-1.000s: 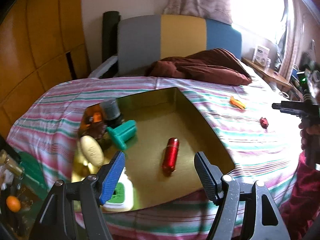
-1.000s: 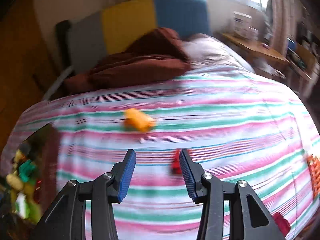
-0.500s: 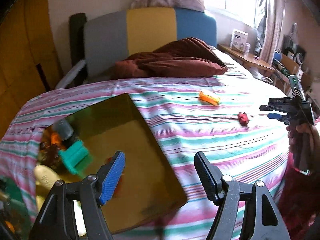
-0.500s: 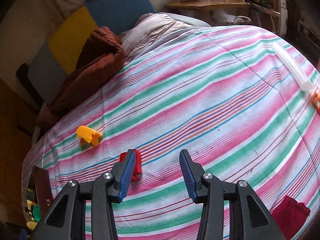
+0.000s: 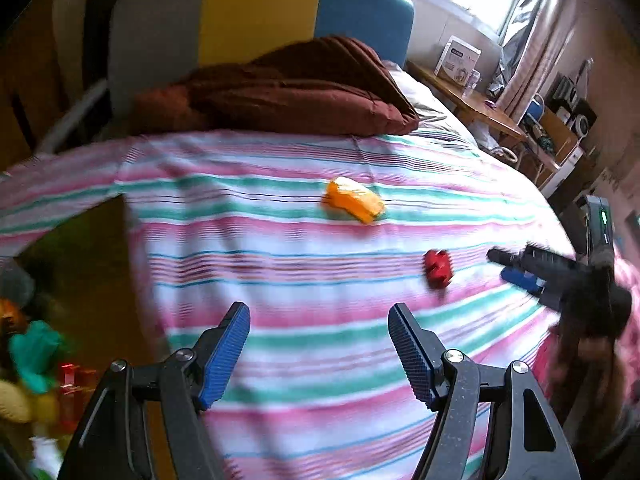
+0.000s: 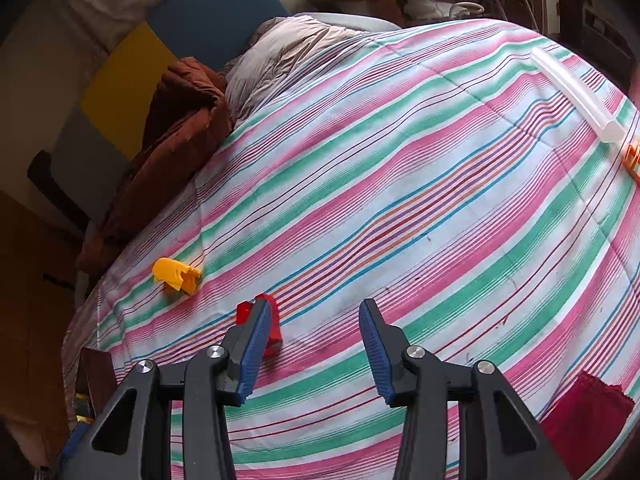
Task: Organize rigid objects
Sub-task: 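Move both open tools back toward the yellow piece and red puzzle piece, then grasp the yellow plastic piece with the left gripper while the right grasps the red K puzzle piece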
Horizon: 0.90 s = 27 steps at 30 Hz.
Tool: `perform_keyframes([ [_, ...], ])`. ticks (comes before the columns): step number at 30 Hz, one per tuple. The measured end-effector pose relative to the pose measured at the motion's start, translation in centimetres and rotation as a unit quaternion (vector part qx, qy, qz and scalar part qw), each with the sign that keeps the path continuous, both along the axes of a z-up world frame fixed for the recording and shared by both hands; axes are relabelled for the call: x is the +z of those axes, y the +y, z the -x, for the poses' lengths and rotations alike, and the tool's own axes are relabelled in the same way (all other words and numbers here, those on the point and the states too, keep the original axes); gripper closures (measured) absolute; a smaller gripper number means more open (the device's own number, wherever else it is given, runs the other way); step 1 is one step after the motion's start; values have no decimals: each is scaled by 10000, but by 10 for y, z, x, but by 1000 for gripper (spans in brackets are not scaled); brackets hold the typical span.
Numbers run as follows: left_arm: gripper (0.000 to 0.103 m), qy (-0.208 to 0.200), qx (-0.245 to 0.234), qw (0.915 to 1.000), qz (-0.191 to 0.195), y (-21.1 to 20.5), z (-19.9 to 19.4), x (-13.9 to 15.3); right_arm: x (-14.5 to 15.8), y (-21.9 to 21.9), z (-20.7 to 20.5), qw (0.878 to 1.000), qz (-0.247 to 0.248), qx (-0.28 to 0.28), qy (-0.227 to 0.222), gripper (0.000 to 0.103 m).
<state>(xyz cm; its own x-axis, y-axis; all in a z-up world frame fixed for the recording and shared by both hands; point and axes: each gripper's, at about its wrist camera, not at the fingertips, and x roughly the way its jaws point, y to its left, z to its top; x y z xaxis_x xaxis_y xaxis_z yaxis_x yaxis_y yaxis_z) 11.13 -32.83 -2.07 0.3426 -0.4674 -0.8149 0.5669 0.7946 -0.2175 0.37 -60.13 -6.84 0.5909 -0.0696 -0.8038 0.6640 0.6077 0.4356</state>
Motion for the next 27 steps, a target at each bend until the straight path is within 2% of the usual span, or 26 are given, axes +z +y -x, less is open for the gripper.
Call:
perform_keyframes([
  [7,31,365,51,9993,-4,-64,-39,-21,0,3,-2,9997,-183,113,-103,57],
  [12,31,570,372,9976,-86,-97,-76,-41,0,5,-4,9992,-294,195,-178,57],
  [23,33,652,804,9941,-329,-145,-122,-73,0,6,-5,9987,-362,205,-282,57],
  [24,40,558,773,9948,-348,-147,-122,-73,-1,6,-6,9988,-362,203,-273,57],
  [25,63,482,680,9958,-371,-149,-121,-72,-1,6,-6,9987,-374,200,-265,57],
  [26,72,457,548,9967,-383,-150,-119,-72,-2,5,-6,9987,-389,192,-261,57],
  [27,73,473,423,9973,-368,-148,-115,-73,-2,5,-6,9987,-394,184,-258,57],
])
